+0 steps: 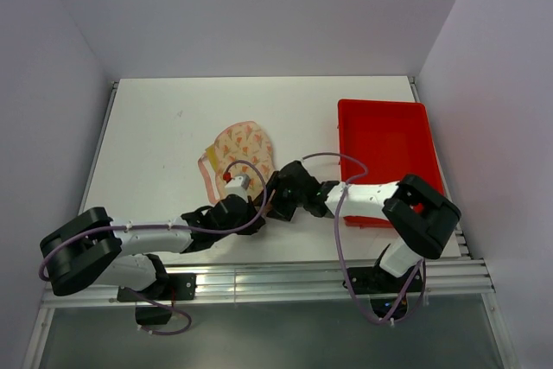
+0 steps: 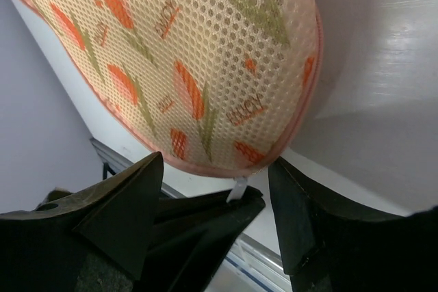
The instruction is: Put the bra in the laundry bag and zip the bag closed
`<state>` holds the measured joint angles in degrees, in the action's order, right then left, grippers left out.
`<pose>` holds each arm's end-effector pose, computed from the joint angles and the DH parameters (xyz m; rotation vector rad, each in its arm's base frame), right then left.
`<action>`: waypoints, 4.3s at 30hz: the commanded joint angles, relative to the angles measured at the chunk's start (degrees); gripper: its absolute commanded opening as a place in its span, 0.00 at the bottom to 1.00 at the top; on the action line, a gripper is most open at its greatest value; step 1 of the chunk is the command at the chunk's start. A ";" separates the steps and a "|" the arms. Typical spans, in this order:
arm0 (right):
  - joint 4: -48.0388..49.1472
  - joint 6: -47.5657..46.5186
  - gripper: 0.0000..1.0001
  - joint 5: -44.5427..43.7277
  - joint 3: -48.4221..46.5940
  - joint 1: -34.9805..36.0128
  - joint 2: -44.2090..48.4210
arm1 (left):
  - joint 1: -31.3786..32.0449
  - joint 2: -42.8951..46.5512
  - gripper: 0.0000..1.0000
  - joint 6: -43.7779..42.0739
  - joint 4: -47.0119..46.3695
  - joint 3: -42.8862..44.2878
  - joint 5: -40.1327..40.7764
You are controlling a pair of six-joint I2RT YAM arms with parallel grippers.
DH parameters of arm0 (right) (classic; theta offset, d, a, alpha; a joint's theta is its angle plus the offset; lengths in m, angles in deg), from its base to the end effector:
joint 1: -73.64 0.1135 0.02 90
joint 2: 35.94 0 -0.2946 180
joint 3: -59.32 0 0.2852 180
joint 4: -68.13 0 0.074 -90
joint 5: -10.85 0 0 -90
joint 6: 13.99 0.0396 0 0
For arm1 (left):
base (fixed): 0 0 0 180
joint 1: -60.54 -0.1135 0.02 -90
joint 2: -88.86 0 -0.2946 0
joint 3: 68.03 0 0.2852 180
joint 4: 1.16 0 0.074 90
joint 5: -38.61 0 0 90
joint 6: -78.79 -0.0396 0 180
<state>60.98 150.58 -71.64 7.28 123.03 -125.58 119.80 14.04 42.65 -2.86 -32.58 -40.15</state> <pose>0.2073 0.2498 0.1543 0.5128 2.6323 1.0690 0.1358 -0.2132 0.1480 -0.0028 2.3560 -0.8372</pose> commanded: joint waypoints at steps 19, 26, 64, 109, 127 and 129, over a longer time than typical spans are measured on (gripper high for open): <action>6.26 8.49 0.34 -7.42 4.04 1.50 -1.32 | 0.15 3.45 0.00 -0.87 -0.04 0.25 -1.84; 3.62 6.47 0.10 -9.97 1.93 0.45 -2.29 | -0.03 7.67 0.00 1.24 3.90 -2.04 -0.17; -27.05 -30.44 0.07 -17.62 -20.39 -13.96 -8.61 | -9.17 19.19 0.00 13.55 19.48 -9.95 4.31; -5.26 -4.96 0.55 -9.09 -3.87 -1.31 -1.49 | -3.28 1.08 0.00 5.37 2.33 3.59 -3.60; -11.58 -10.14 0.00 -14.36 -7.21 -4.91 -1.41 | -6.53 11.36 0.00 9.41 10.15 -4.58 -1.40; -12.29 -10.93 0.00 -14.97 -7.38 -5.35 -1.32 | -7.14 12.33 0.00 9.50 11.12 -5.03 -1.40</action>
<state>52.67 142.86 -77.89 1.29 120.75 -128.01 113.51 24.13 51.31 3.65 -36.03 -41.05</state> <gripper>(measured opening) 0.095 0.033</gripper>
